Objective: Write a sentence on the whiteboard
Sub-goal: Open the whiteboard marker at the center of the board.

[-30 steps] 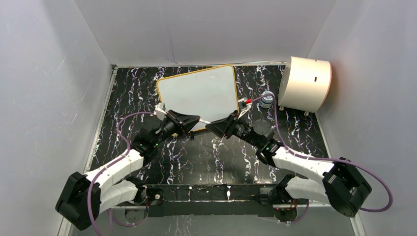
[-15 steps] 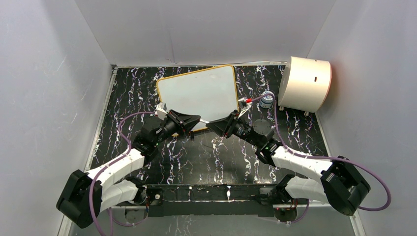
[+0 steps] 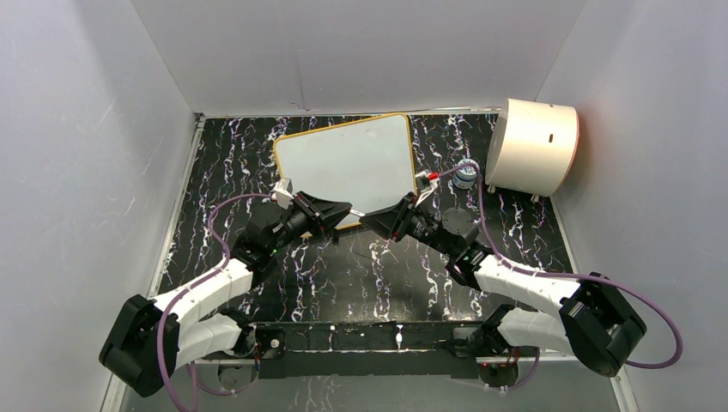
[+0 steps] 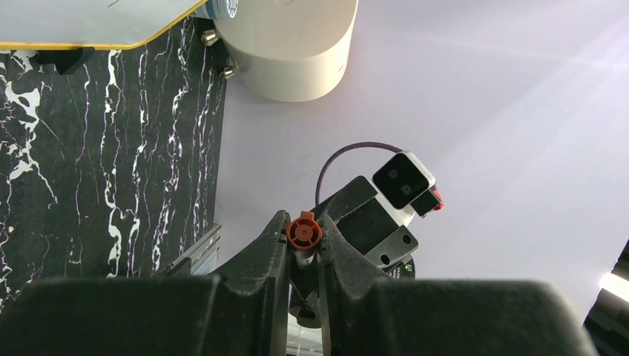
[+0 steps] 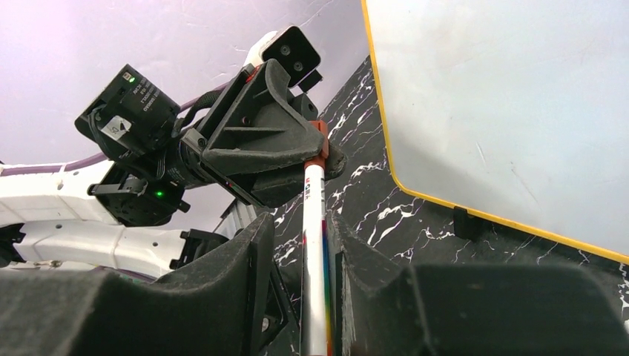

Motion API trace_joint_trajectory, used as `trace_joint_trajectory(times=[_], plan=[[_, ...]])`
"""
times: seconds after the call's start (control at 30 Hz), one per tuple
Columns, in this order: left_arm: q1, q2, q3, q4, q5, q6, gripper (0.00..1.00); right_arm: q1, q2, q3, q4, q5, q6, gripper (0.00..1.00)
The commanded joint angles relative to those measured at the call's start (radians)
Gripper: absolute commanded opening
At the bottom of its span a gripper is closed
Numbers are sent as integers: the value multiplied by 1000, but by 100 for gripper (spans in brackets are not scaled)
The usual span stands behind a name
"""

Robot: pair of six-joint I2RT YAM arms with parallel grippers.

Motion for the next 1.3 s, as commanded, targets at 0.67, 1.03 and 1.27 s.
trace_joint_trajectory(times=[0.67, 1.03, 1.27], plan=[[0, 4, 47, -33, 34, 81, 0, -14, -36, 13, 45, -57, 0, 11], [0, -39, 10, -12, -87, 74, 0, -15, -87, -12, 1, -72, -32, 0], [0, -90, -20, -18, -170, 54, 0, -16, -92, -36, 19, -114, -39, 0]])
